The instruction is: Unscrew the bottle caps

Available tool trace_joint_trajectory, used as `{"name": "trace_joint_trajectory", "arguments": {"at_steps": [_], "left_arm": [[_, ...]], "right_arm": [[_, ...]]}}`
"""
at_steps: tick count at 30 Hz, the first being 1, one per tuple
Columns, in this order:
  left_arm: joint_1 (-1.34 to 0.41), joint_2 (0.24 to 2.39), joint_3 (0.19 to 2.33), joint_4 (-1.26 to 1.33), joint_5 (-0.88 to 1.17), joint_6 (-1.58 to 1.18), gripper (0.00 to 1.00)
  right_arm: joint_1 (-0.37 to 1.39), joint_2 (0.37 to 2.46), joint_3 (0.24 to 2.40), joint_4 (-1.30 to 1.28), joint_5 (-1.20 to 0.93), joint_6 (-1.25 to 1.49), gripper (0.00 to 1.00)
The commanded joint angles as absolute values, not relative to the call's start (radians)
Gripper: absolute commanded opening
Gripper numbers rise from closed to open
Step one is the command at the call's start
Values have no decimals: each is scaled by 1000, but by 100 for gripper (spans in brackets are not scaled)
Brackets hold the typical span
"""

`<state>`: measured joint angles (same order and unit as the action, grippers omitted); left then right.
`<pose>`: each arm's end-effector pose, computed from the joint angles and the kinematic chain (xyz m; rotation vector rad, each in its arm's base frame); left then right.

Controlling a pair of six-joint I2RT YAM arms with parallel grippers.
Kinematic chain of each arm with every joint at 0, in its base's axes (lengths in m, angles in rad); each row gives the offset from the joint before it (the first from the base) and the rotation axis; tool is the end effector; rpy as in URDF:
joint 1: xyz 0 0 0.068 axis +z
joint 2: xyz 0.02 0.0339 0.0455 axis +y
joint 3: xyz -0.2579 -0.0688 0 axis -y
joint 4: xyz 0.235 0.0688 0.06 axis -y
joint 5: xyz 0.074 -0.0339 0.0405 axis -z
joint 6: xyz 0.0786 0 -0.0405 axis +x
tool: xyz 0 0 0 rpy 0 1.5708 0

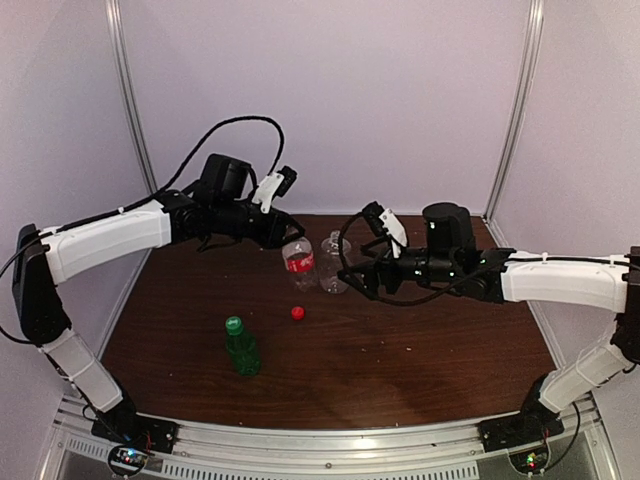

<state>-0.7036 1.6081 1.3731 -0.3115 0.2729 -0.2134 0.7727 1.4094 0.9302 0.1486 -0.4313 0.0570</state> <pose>0.2913 -0.2750 0.2971 0.6993 2.0952 -0.8191 0.2293 0.2694 0.2657 -0.9768 1.7339 0.9601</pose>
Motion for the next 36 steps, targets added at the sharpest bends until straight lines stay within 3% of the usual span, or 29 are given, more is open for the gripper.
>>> {"name": "trace_joint_trajectory", "arguments": {"at_steps": [1, 21, 28, 33, 36], "left_arm": [[-670, 1659, 1405, -291, 118, -192, 0], [-655, 1814, 1327, -113, 84, -189, 0], [-655, 1816, 1275, -86, 98, -181, 5], [-655, 1816, 1263, -89, 96, -170, 16], [-655, 1813, 1264, -97, 94, -163, 29]], "right_arm": [[768, 1390, 926, 134, -375, 66, 100], [769, 1395, 925, 106, -351, 62, 100], [767, 1408, 922, 110, -357, 70, 100], [768, 1406, 917, 114, -355, 75, 100], [768, 1405, 917, 111, -352, 75, 100]]}}
